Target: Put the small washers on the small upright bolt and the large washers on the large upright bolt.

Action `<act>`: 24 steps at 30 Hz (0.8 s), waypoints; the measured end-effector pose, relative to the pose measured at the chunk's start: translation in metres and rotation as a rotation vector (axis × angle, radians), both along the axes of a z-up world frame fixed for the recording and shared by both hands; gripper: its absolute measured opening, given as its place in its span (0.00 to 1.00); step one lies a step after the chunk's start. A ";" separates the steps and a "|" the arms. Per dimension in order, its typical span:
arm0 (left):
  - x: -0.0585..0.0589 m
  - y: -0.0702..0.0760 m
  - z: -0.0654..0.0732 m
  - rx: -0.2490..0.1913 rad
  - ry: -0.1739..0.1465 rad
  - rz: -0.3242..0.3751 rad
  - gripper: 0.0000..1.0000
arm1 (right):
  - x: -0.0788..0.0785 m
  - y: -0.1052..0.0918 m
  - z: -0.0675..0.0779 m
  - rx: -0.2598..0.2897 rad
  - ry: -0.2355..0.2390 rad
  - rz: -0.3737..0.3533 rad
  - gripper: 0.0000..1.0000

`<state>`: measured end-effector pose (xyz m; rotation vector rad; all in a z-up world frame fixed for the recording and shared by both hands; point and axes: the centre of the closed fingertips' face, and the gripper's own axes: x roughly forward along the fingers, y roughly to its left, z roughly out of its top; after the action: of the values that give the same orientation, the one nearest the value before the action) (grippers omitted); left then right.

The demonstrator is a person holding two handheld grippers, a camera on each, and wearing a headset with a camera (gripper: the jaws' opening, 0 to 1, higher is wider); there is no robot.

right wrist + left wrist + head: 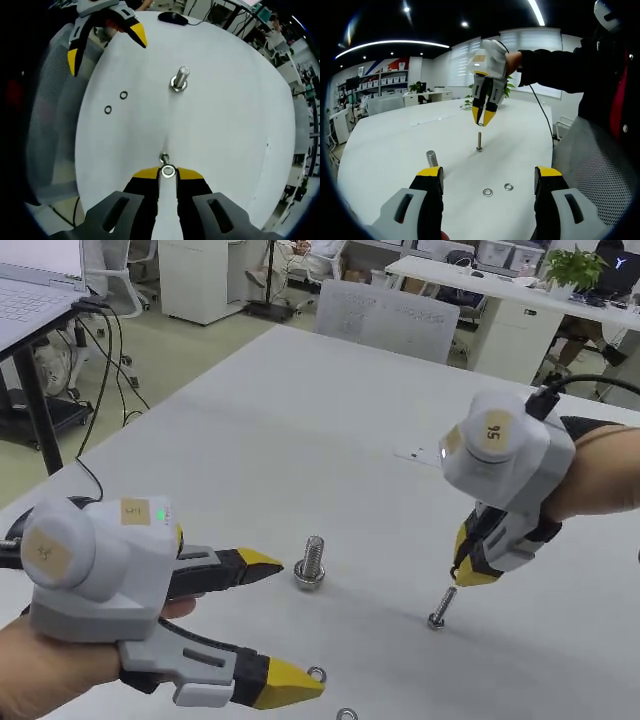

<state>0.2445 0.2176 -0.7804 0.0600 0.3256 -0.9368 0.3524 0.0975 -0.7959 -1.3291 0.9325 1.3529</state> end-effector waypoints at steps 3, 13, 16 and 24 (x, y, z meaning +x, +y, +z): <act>0.000 0.000 0.000 0.000 0.001 0.001 0.74 | 0.001 -0.001 -0.002 0.001 0.002 -0.002 0.13; 0.001 0.000 -0.001 0.002 0.006 0.001 0.74 | 0.003 -0.003 -0.012 0.004 0.016 -0.005 0.13; 0.001 0.000 -0.002 0.002 0.008 0.002 0.74 | 0.004 -0.002 -0.014 0.008 0.020 -0.003 0.13; 0.001 0.001 -0.004 0.001 0.013 0.005 0.74 | 0.005 -0.002 -0.021 0.006 0.033 -0.003 0.13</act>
<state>0.2451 0.2182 -0.7843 0.0543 0.3383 -0.9324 0.3571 0.0957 -0.8166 -1.3041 0.9511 1.3782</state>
